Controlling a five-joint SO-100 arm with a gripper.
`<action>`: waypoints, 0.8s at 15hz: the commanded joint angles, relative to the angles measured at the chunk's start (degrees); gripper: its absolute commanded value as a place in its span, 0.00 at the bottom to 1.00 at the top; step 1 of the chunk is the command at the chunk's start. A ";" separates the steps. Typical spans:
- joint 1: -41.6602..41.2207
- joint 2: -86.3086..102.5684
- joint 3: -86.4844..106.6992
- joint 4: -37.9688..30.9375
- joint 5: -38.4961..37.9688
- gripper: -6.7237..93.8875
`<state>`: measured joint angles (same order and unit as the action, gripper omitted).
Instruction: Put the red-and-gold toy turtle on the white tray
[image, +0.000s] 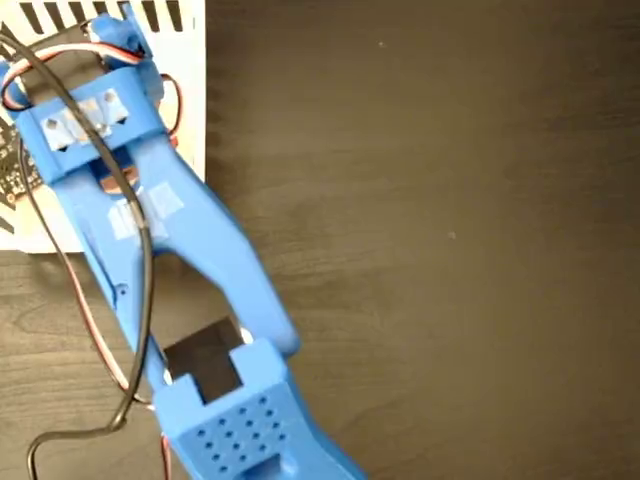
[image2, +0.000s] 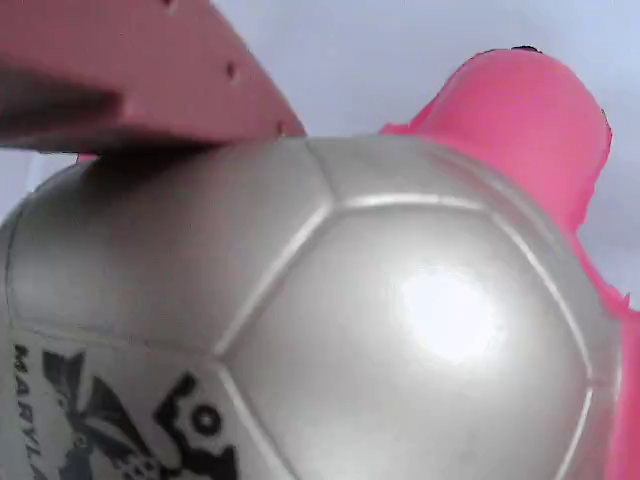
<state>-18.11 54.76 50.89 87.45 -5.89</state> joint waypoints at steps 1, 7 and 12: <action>-0.35 2.20 -3.25 -0.18 -0.26 0.24; 0.18 -0.35 -3.52 -0.97 -1.93 0.63; 0.35 -0.44 -4.22 -0.62 -2.29 0.68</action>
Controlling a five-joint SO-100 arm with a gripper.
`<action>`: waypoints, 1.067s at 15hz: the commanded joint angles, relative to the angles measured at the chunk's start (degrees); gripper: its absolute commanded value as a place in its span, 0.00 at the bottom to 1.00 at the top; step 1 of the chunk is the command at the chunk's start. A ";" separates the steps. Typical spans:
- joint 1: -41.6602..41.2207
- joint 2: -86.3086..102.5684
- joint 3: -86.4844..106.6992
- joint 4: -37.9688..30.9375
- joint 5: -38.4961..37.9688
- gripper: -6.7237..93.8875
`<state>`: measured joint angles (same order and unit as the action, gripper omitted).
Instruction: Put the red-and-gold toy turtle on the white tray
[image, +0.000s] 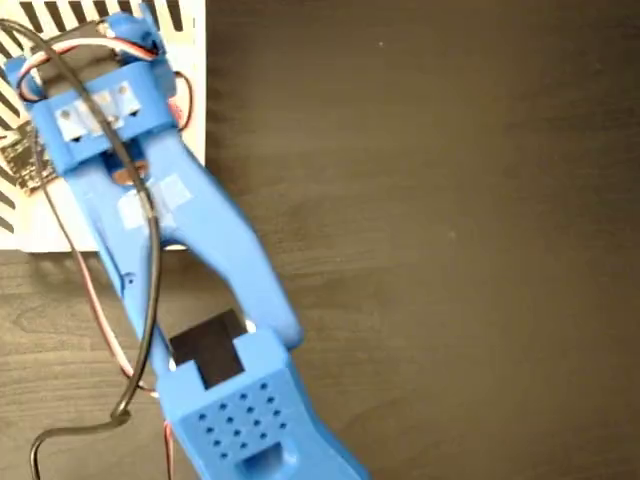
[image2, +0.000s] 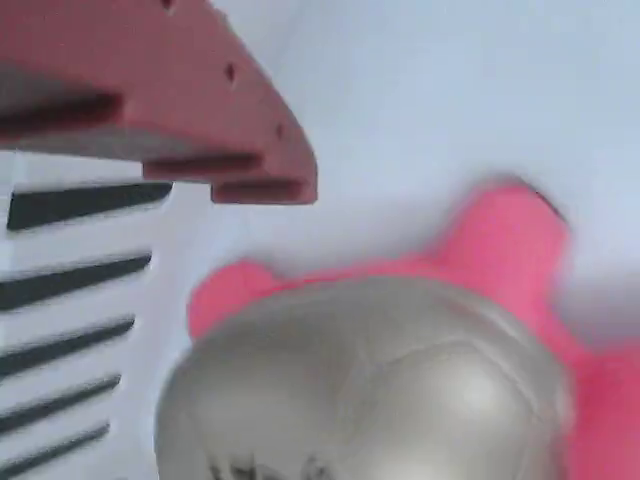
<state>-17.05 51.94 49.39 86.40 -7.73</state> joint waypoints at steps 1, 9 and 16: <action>-0.70 2.37 -3.69 1.14 -0.18 0.66; 2.29 22.68 -2.29 -3.78 6.50 0.07; 13.97 70.31 46.85 -20.92 7.47 0.07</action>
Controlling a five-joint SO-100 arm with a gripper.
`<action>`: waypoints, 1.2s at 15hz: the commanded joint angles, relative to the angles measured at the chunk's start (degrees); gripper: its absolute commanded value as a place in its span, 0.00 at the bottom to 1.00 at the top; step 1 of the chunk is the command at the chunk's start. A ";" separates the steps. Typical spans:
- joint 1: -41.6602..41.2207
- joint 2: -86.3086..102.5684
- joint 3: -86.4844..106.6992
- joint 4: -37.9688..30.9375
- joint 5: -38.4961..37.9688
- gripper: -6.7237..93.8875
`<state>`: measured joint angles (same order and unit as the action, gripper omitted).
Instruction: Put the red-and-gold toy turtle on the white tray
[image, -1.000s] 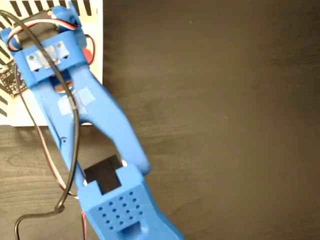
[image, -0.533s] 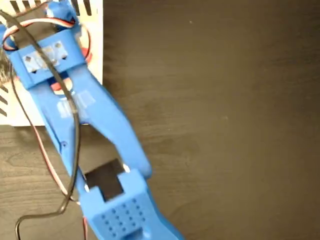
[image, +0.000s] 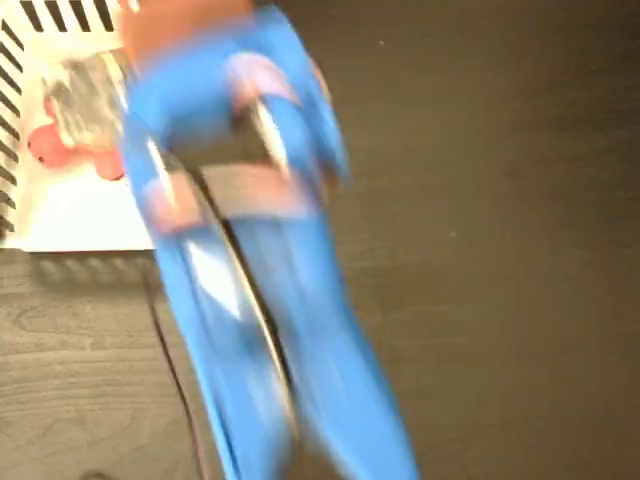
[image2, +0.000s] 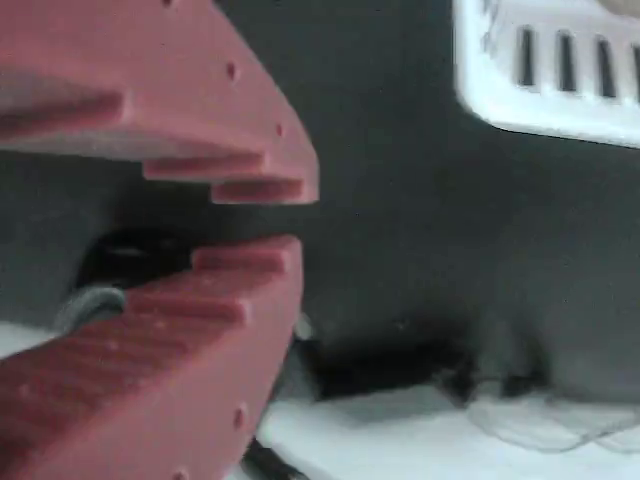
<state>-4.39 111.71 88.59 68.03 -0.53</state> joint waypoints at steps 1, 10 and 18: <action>2.37 16.26 17.23 -6.86 1.41 0.07; -0.79 57.39 77.78 -16.08 3.34 0.07; 0.88 74.18 78.49 4.92 -0.18 0.07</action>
